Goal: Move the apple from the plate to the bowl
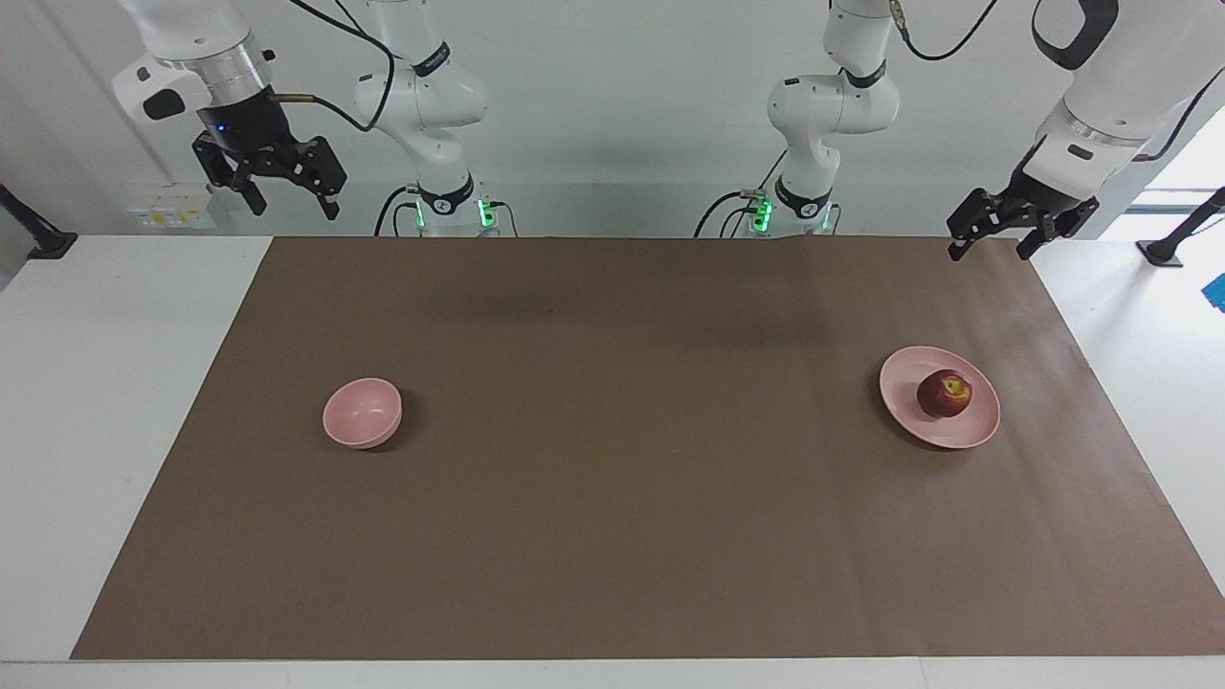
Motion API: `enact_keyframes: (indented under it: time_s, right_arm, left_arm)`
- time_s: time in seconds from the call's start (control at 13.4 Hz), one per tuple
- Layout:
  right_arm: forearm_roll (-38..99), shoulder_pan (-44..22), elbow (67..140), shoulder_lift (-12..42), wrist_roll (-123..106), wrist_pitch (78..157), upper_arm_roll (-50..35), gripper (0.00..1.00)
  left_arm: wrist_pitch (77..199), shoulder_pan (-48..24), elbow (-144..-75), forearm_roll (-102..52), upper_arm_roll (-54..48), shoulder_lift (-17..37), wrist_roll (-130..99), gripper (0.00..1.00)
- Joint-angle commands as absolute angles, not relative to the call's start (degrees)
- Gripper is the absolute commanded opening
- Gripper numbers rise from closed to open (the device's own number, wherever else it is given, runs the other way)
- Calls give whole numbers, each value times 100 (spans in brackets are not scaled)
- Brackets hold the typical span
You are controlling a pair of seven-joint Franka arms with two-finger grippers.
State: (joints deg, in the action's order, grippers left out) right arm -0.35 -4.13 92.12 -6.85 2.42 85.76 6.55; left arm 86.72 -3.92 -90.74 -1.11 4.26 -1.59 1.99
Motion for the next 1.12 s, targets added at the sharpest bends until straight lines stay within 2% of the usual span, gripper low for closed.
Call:
enact_keyframes:
  time_s: [0.0, 0.75, 1.05]
  right_arm:
    - [-9, -404, 9334, -800, 88, 8561, 677, 100]
    - [0, -387, 9334, -800, 123, 8543, 677, 100]
    - [0, -387, 9334, -800, 123, 8543, 677, 100]
  left_arm:
    - [8657, -448, -9070, -88, 466, -167, 264, 100]
    - [8877, -439, -9254, -88, 466, -167, 272, 100]
    - [9376, -387, -9833, -88, 466, -220, 272, 100]
